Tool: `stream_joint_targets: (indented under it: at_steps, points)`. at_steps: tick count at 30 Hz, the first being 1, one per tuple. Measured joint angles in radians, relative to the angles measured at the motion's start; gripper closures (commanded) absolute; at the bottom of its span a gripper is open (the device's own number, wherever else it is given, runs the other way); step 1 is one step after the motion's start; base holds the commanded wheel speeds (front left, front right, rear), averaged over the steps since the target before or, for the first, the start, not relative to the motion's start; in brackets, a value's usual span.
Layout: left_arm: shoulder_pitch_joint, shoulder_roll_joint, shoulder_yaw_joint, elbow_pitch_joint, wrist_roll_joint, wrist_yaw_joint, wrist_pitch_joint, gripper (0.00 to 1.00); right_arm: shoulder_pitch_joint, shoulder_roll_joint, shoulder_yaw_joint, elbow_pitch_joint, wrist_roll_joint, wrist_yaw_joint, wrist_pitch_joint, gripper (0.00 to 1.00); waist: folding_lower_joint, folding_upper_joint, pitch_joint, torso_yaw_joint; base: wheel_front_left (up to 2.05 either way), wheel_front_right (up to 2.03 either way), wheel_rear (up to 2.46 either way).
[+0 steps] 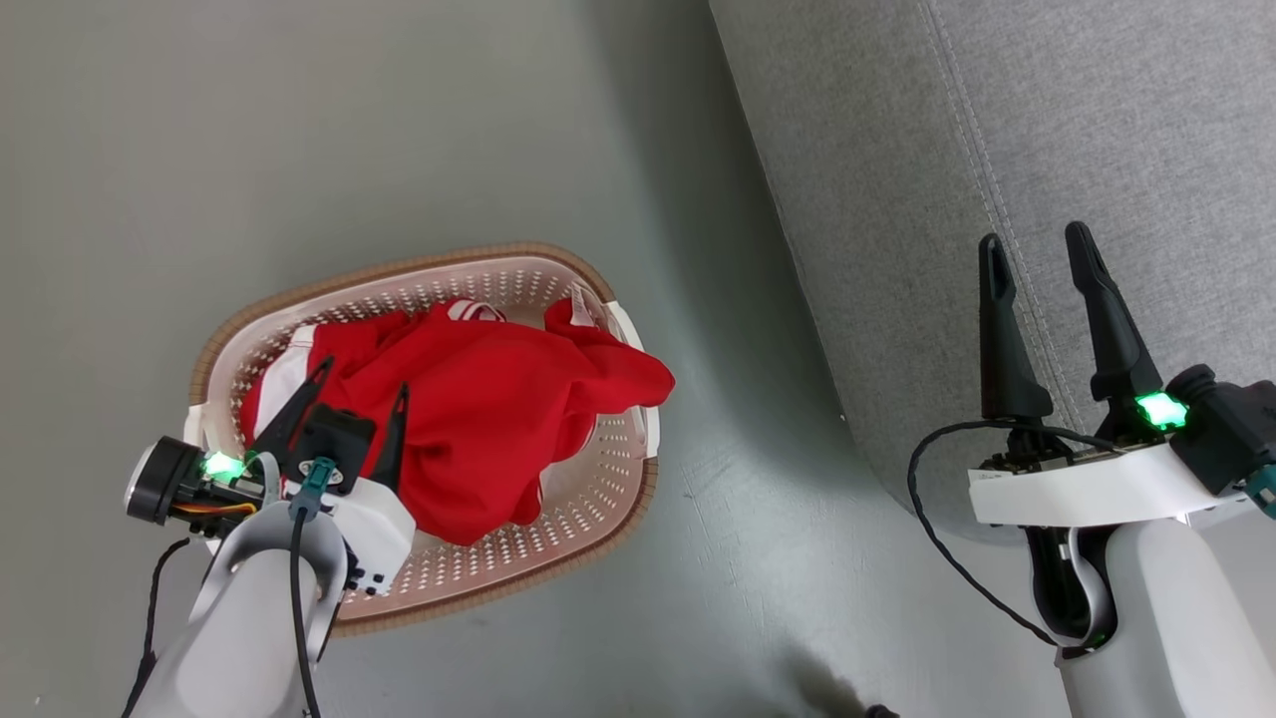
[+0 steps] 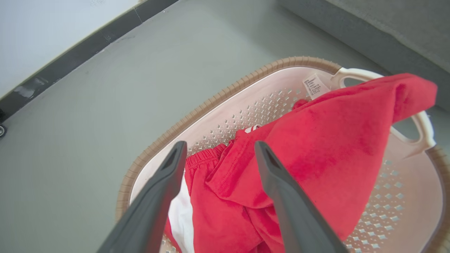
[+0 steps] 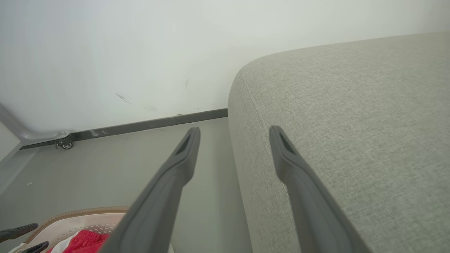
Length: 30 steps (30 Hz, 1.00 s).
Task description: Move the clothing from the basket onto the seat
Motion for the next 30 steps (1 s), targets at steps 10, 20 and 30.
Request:
stream_joint_targets:
  at_steps: [10,20,30]
  points:
    - [-0.037,0.007,-0.009,0.072,0.027,0.007,0.000,0.00,-0.030,0.000,0.007,0.016,0.008,0.000,0.000,0.00,-0.0001,0.0000,0.047,-0.016,0.00,0.00,0.00]
    - [-0.075,0.031,-0.014,0.141,0.038,0.007,0.019,0.00,-0.044,0.000,0.012,0.033,0.028,0.000,-0.001,0.00,-0.0001,0.0000,0.080,-0.033,0.00,0.00,0.00]
    - [-0.114,0.036,-0.010,0.208,0.045,0.043,0.076,0.00,-0.081,0.000,0.012,0.030,0.040,0.000,-0.002,0.00,-0.0001,0.0000,0.111,-0.049,0.00,0.00,0.00]
